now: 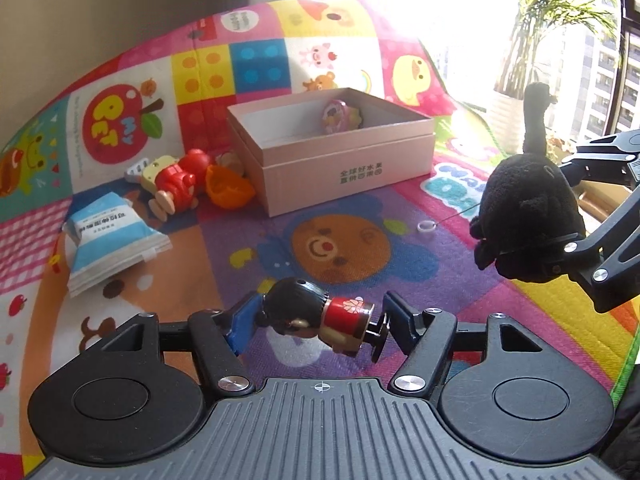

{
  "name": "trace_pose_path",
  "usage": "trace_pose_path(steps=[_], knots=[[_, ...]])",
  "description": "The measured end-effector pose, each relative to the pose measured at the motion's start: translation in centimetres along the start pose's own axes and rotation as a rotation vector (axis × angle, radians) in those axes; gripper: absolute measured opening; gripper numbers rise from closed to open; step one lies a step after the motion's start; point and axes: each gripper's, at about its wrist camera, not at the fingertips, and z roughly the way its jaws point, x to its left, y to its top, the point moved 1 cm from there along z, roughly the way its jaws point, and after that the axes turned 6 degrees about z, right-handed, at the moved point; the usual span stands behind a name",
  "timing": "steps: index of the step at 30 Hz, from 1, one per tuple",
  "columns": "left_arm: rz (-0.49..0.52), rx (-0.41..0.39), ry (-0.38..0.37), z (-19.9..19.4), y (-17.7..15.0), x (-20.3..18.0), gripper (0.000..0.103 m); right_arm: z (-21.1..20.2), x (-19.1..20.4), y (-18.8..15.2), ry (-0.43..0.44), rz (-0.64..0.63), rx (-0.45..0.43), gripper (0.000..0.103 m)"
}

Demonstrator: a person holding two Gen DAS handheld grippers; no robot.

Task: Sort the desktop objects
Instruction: 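Place the doll keychain in the pink box with left gripper while right carries plush cat, then lower the black plush cat into the pink box and open the right gripper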

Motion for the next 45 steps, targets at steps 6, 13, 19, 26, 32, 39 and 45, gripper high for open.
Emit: trace_pose_path(steps=[6,13,19,26,32,39,45], knots=[[0.066,-0.228,0.086,-1.3,8.9,1.2,0.072,-7.1,-3.3,5.2,-0.048,0.092,-0.294,0.086],[0.041,-0.175,0.096,7.6,15.8,2.0,0.072,-6.5,-5.3,6.1,-0.076,0.118,-0.343,0.086],[-0.06,0.062,0.022,16.6,14.8,3.1,0.072,-3.0,-7.5,4.9,-0.114,0.182,-0.252,0.086],[-0.101,-0.022,0.025,13.7,13.3,4.6,0.089,-0.6,-8.6,4.5,-0.126,0.212,-0.196,0.086],[-0.108,-0.165,0.167,6.2,8.9,5.7,0.097,2.4,-8.4,8.0,-0.111,0.219,-0.171,0.086],[-0.274,-0.146,0.167,3.3,2.6,8.0,0.099,10.3,-7.2,17.3,0.03,0.374,-0.063,0.086],[-0.386,-0.164,0.155,3.1,-0.2,10.1,0.099,20.4,-4.9,20.6,-0.005,0.53,0.083,0.086]])
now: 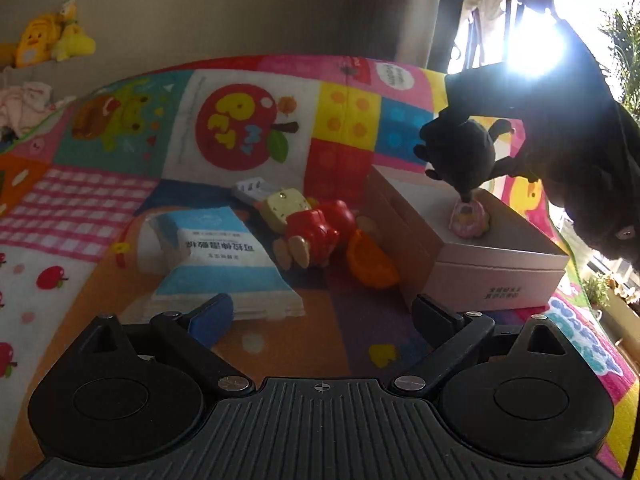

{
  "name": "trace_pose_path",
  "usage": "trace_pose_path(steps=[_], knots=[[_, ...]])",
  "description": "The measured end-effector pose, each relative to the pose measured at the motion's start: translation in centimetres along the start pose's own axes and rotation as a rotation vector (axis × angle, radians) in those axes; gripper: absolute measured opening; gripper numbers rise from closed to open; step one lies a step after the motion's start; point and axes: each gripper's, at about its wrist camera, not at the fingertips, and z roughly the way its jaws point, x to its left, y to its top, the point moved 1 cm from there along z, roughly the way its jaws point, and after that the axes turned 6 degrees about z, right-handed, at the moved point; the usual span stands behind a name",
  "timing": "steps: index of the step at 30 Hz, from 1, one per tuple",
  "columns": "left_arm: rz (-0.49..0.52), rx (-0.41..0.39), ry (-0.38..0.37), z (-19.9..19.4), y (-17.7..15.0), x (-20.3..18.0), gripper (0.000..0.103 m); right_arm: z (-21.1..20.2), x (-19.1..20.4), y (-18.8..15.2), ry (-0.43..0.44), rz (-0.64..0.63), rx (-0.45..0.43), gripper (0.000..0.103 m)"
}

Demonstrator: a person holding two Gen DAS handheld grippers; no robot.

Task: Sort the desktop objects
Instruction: 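Lower the black plush cat into the pink box and open the right gripper, then move the left gripper toward the orange plastic cup on the mat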

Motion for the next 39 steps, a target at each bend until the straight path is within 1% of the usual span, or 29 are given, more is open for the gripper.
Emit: trace_pose_path(steps=[3,5,6,8,10,13,16,18,19,20,21,23,24,25,26,27,28,29,30,33,35,37,39], knots=[[-0.039,-0.036,-0.024,-0.5,0.0,0.7,0.099,3.9,1.0,-0.2,-0.133,-0.003,0.0,0.086],[-0.05,-0.045,-0.037,-0.6,-0.1,0.9,0.099,5.8,1.2,-0.3,-0.18,0.0,0.01,0.087],[-0.052,-0.044,-0.038,-0.5,-0.2,1.0,0.099,6.1,1.1,-0.3,-0.172,0.012,-0.008,0.088],[-0.068,-0.037,-0.038,-0.4,-0.3,1.3,0.099,6.7,1.6,-0.1,-0.183,-0.006,0.002,0.093],[-0.086,-0.037,-0.042,-0.4,-0.3,1.6,0.1,6.6,1.7,-0.2,-0.175,-0.025,0.017,0.095],[-0.093,-0.045,-0.038,-0.6,-0.2,1.8,0.1,5.3,1.5,-0.2,-0.143,-0.047,0.019,0.097],[-0.092,-0.052,-0.037,-0.7,-0.2,1.7,0.101,3.4,0.7,0.3,-0.099,-0.042,-0.002,0.097],[-0.093,-0.054,-0.036,-0.8,-0.2,1.7,0.101,2.3,0.0,0.6,-0.087,-0.031,-0.018,0.097],[-0.093,-0.054,-0.035,-0.7,-0.2,1.7,0.101,2.0,-0.3,0.7,-0.086,-0.027,-0.023,0.096],[-0.094,-0.054,-0.034,-0.7,-0.2,1.6,0.101,1.7,-0.5,0.8,-0.088,-0.025,-0.021,0.09],[-0.094,-0.054,-0.033,-0.8,-0.2,1.6,0.101,1.4,-0.9,0.7,-0.088,-0.021,-0.009,0.081],[-0.097,-0.055,-0.03,-0.8,-0.1,1.7,0.101,1.1,-1.5,0.1,-0.059,-0.002,0.049,0.07],[-0.098,-0.055,-0.029,-0.7,-0.1,1.7,0.101,0.9,-1.8,-0.4,-0.037,0.007,0.081,0.067],[-0.1,-0.055,-0.029,-0.7,-0.1,1.7,0.101,0.9,-1.9,-0.9,-0.029,0.007,0.105,0.066],[-0.101,-0.053,-0.03,-0.7,-0.1,1.8,0.101,1.0,-2.0,-1.7,-0.035,-0.004,0.125,0.061],[-0.1,-0.051,-0.031,-0.6,-0.1,1.8,0.102,1.2,-2.0,-2.3,-0.05,-0.019,0.137,0.053],[-0.099,-0.049,-0.032,-0.6,-0.1,1.7,0.102,1.6,-1.9,-2.8,-0.068,-0.031,0.143,0.05],[-0.097,-0.047,-0.032,-0.6,-0.1,1.7,0.102,2.1,-2.0,-3.0,-0.084,-0.033,0.141,0.047],[-0.094,-0.046,-0.032,-0.5,-0.1,1.7,0.102,2.6,-2.1,-3.0,-0.095,-0.024,0.137,0.047],[-0.091,-0.042,-0.029,-0.5,-0.2,1.7,0.102,4.4,-2.5,-2.4,-0.093,0.015,0.144,0.047],[-0.091,-0.035,-0.031,-0.4,-0.2,1.6,0.102,5.4,-2.4,-2.1,-0.098,0.006,0.139,0.047],[-0.086,-0.033,-0.032,-0.4,-0.3,1.5,0.102,5.9,-2.2,-2.0,-0.098,0.003,0.151,0.047],[-0.079,-0.033,-0.032,-0.4,-0.3,1.4,0.103,5.4,-2.0,-2.1,-0.103,-0.002,0.149,0.047]])
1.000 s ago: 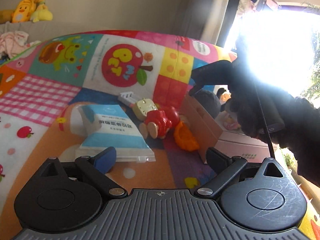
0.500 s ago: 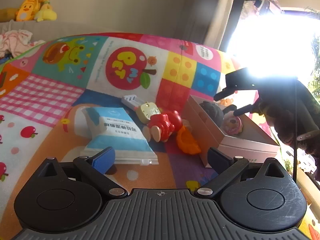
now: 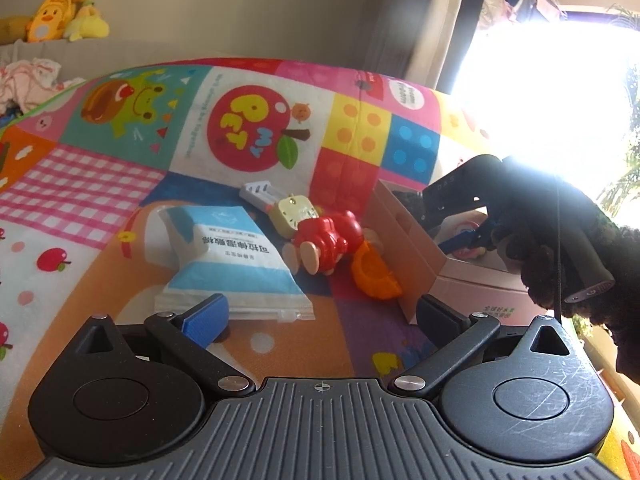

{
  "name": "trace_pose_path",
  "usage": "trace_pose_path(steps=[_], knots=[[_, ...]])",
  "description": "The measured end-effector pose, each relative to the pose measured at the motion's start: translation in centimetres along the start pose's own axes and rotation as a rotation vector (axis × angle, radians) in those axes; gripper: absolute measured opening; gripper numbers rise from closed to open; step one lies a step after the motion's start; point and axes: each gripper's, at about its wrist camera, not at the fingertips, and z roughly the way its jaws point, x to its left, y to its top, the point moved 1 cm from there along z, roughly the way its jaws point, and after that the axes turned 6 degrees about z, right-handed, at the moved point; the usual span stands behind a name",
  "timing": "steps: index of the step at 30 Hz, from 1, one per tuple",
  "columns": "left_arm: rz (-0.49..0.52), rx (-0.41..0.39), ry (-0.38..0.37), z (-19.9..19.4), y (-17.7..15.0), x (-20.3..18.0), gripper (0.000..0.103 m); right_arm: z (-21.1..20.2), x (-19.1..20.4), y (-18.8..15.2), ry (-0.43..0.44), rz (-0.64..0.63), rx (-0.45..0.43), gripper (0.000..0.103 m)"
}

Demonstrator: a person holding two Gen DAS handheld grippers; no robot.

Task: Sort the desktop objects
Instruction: 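Move the left gripper toward the orange plastic cup on the mat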

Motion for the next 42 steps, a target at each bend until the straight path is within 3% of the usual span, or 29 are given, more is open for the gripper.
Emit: trace_pose_path(steps=[3,7,13,17,20,23,25,26,28,29,30,37,42], knots=[[0.006,0.005,0.001,0.1,0.0,-0.1,0.103,-2.3,0.6,-0.5,-0.017,-0.061,-0.058,0.048],[0.014,0.015,0.003,0.2,-0.1,-0.2,0.103,-5.7,2.6,-1.6,0.043,-0.159,-0.086,0.048],[0.04,0.024,-0.001,0.2,-0.2,-0.7,0.103,-7.7,9.2,-6.1,0.084,-0.457,-0.127,0.041],[0.08,0.046,-0.03,0.3,-0.3,-1.4,0.103,-5.9,12.3,-8.2,0.028,-0.551,-0.078,0.041],[0.096,0.049,-0.043,0.1,-0.4,-1.8,0.103,-3.5,13.9,-9.5,-0.086,-0.643,-0.065,0.041],[0.095,0.073,-0.047,0.3,-0.4,-1.8,0.103,-1.7,14.6,-10.4,-0.141,-0.694,-0.028,0.041],[0.091,0.091,-0.046,0.4,-0.4,-1.6,0.103,-1.0,14.7,-10.8,-0.159,-0.7,0.001,0.038],[0.089,0.096,-0.046,0.4,-0.4,-1.6,0.103,-0.9,14.6,-10.9,-0.157,-0.704,0.003,0.028],[0.09,0.098,-0.049,0.4,-0.4,-1.6,0.103,-1.2,14.4,-11.1,-0.144,-0.705,0.001,0.022],[0.094,0.098,-0.051,0.3,-0.5,-1.7,0.103,-1.6,14.1,-11.2,-0.126,-0.705,0.003,0.01],[0.1,0.1,-0.055,0.3,-0.5,-1.8,0.103,-2.1,13.8,-11.3,-0.093,-0.694,0.023,0.005],[0.158,0.107,-0.07,-0.3,-1.0,-2.8,0.103,-7.1,9.3,-14.2,0.007,-0.671,0.029,0.004],[0.175,0.109,-0.031,-0.2,-1.0,-3.2,0.103,-9.7,4.0,-15.5,-0.007,-0.592,-0.019,0.004]])
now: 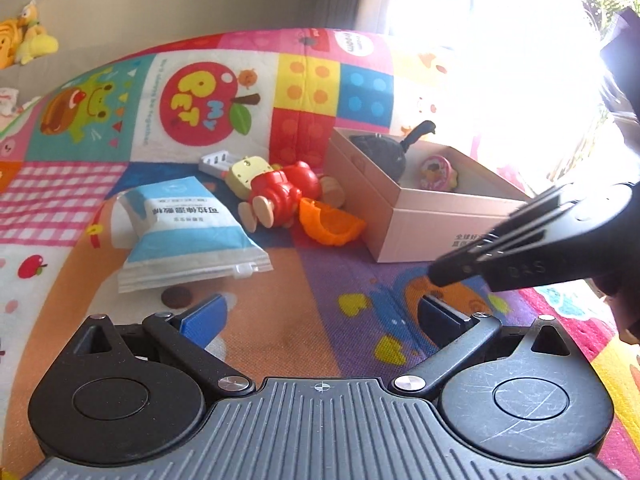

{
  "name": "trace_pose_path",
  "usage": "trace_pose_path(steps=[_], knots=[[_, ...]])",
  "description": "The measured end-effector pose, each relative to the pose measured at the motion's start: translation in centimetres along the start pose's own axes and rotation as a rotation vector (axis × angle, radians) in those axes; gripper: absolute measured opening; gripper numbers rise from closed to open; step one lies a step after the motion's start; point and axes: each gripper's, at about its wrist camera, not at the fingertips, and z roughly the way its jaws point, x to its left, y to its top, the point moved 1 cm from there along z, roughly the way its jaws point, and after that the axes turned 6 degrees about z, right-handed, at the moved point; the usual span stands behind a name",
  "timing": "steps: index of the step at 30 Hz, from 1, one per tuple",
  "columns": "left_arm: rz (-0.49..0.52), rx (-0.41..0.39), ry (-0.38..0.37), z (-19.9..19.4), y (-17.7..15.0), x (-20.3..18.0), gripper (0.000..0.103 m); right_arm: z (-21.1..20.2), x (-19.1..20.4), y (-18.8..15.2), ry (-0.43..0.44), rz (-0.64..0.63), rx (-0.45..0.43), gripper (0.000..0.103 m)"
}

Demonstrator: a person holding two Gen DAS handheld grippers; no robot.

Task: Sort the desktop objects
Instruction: 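Move the left gripper toward the orange plastic cup on the mat, then grasp the orange plastic cup with the left gripper and lift it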

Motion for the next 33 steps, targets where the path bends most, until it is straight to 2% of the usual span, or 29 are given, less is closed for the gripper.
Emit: trace_pose_path(steps=[2,4,6,8,9,10,14,16,19,20,21,24,29,33], knots=[[0.012,-0.018,0.034,-0.1,0.2,-0.3,0.103,-1.0,-1.5,-1.4,-0.023,0.041,-0.047,0.005],[0.026,-0.031,0.037,-0.1,0.8,-0.5,0.103,-1.8,-3.2,-2.9,-0.054,0.089,-0.112,0.015],[0.057,-0.03,0.04,0.3,1.7,-0.9,0.103,-2.3,-4.9,-4.5,-0.077,0.156,-0.158,0.045],[0.112,-0.036,0.063,1.0,2.8,-1.5,0.094,-2.5,-6.3,-6.1,-0.072,0.235,-0.184,0.056],[0.124,-0.028,0.071,1.5,3.4,-1.7,0.079,-2.5,-6.8,-6.8,-0.064,0.264,-0.19,0.056],[0.12,-0.017,0.078,2.1,4.0,-1.7,0.072,-2.5,-7.2,-7.5,-0.057,0.289,-0.193,0.056],[0.065,0.034,0.106,5.2,5.5,-1.1,0.068,-2.4,-8.0,-9.5,-0.064,0.34,-0.234,0.059],[0.035,0.071,0.112,6.9,5.9,-0.6,0.051,-2.4,-8.0,-10.0,-0.073,0.342,-0.262,0.064],[-0.018,0.109,0.118,8.9,6.3,0.2,0.043,-2.6,-8.0,-10.3,-0.063,0.343,-0.292,0.069],[-0.03,0.119,0.127,9.5,6.4,0.4,0.041,-2.8,-8.0,-10.4,-0.058,0.343,-0.306,0.074],[-0.033,0.126,0.136,9.9,6.4,0.5,0.035,-2.8,-8.0,-10.4,-0.056,0.345,-0.314,0.078],[-0.021,0.142,0.152,10.5,6.4,0.8,0.016,-3.0,-8.2,-10.6,-0.046,0.356,-0.328,0.082],[0.049,0.128,0.149,7.8,5.5,0.3,0.011,-3.2,-8.6,-10.7,-0.041,0.385,-0.341,0.086],[0.089,0.151,0.08,4.9,3.7,-0.8,0.01,-3.3,-8.6,-10.8,-0.046,0.385,-0.353,0.09]])
